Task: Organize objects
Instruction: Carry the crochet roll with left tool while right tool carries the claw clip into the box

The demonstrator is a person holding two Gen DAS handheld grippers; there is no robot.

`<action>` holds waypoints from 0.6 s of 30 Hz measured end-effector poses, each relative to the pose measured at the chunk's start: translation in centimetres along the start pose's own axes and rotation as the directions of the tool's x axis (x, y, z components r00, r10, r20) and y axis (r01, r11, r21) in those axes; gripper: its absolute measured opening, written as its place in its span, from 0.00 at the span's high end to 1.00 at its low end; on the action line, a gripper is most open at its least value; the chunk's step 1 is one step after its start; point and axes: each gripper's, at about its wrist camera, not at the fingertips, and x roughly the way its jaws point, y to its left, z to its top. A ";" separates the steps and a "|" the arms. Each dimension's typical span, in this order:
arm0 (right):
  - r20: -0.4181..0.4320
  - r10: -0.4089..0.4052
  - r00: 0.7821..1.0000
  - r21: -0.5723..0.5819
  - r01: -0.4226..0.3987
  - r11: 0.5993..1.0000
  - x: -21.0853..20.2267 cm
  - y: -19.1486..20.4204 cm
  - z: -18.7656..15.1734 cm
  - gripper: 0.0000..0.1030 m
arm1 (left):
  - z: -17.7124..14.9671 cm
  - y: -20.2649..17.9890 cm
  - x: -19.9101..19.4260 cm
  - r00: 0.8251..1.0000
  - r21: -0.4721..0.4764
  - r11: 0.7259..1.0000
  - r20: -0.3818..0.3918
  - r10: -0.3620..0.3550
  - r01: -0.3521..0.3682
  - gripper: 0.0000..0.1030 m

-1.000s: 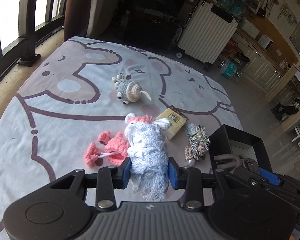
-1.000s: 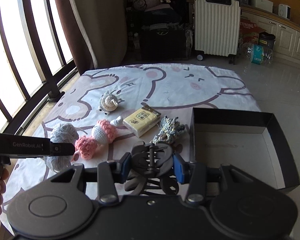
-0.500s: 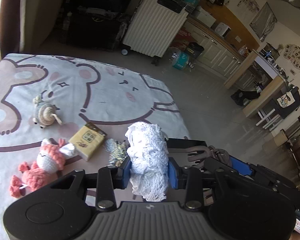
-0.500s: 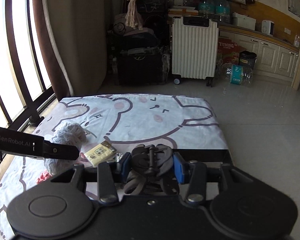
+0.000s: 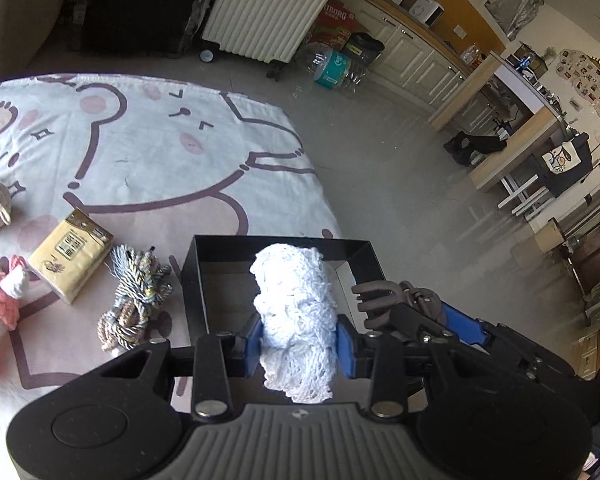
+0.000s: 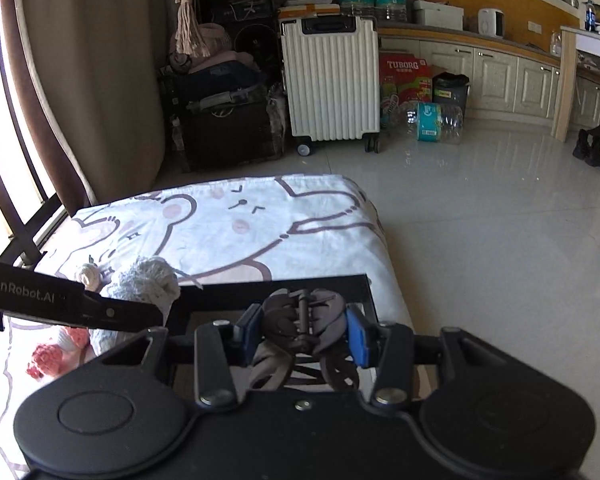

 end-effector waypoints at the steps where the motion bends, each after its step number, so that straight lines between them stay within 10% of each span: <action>1: -0.008 -0.001 1.000 0.002 0.001 1.000 0.5 -0.3 -0.4 0.56 | -0.1 0.0 0.4 1.000 -0.003 1.000 -0.006 0.000 0.000 0.62; 18: -0.159 -0.033 0.987 -0.073 0.022 0.997 5.2 -1.6 -5.4 0.56 | -2.1 -0.2 4.2 0.997 -0.061 0.998 -0.073 -0.028 0.023 0.62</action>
